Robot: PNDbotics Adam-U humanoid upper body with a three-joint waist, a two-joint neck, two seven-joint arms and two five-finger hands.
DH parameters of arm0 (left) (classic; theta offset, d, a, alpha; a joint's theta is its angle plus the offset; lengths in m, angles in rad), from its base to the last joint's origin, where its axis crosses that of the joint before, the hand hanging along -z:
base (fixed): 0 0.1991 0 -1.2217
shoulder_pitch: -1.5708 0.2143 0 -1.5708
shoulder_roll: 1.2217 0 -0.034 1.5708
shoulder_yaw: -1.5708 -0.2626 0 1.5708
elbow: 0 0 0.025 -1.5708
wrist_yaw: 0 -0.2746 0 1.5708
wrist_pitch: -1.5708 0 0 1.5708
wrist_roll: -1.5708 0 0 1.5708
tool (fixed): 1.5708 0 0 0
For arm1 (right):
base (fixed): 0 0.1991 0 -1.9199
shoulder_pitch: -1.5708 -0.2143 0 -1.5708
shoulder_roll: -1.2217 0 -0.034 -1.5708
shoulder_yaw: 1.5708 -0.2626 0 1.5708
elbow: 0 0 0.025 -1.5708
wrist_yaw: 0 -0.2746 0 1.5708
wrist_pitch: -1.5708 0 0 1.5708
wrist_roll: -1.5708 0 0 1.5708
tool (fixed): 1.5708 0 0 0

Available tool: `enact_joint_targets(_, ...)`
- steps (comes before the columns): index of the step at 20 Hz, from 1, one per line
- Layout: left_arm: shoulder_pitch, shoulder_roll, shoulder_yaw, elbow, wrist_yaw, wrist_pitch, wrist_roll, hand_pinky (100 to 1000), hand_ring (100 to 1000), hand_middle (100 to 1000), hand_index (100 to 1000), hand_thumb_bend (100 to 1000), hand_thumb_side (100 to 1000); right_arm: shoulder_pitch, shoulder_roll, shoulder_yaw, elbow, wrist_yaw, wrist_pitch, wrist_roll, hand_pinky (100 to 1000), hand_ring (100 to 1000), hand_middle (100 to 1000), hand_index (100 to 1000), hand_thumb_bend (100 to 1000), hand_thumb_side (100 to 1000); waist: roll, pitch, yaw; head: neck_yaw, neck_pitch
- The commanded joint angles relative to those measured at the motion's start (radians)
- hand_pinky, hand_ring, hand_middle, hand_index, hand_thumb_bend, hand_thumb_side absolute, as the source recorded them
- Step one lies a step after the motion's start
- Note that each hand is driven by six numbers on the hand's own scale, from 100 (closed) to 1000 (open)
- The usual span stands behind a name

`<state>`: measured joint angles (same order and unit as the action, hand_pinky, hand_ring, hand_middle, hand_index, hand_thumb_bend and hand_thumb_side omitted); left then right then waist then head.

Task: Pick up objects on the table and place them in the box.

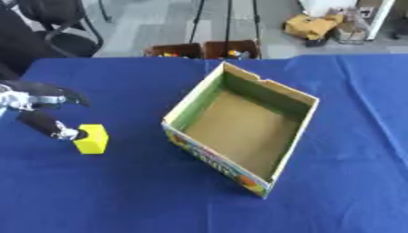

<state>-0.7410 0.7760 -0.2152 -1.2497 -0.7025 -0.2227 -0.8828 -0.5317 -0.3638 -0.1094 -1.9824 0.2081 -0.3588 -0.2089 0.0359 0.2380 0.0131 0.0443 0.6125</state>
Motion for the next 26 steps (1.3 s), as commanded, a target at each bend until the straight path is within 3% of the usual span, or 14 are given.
enact_joint_targets(1, -0.015, 0.034, 0.014, 0.010, -0.007, -0.042, -0.023, 848, 988, 1000, 1000, 372, 706, -0.011, -0.011, -0.001, -0.018, -0.009, -0.002, 0.005, 762, 761, 682, 825, 100, 567, 0.008, -0.007, -0.003, 0.004, -0.014)
enact_joint_targets(16, -0.053, -0.015, 0.004, 0.109, -0.026, -0.087, -0.006, 833, 965, 1000, 1000, 368, 676, -0.015, -0.013, -0.001, -0.018, -0.021, -0.005, 0.012, 764, 761, 676, 818, 100, 568, 0.008, 0.009, -0.023, 0.023, -0.027)
enact_joint_targets(19, -0.056, -0.021, 0.001, 0.125, -0.046, -0.093, -0.015, 837, 970, 1000, 1000, 344, 654, -0.015, -0.013, -0.002, -0.018, -0.023, -0.005, 0.012, 764, 761, 675, 818, 100, 567, 0.009, 0.013, -0.025, 0.026, -0.029)
enact_joint_targets(22, -0.055, -0.024, -0.005, 0.143, -0.073, -0.098, -0.023, 841, 976, 1000, 1000, 257, 604, -0.016, -0.013, -0.002, -0.018, -0.026, -0.006, 0.011, 764, 761, 674, 818, 100, 566, 0.010, 0.016, -0.028, 0.029, -0.031)
enact_joint_targets(26, -0.055, -0.025, -0.010, 0.175, -0.089, -0.114, -0.024, 849, 973, 1000, 1000, 286, 625, -0.014, -0.015, -0.001, -0.018, -0.029, -0.005, 0.012, 764, 761, 673, 817, 100, 567, 0.012, 0.019, -0.027, 0.029, -0.029)
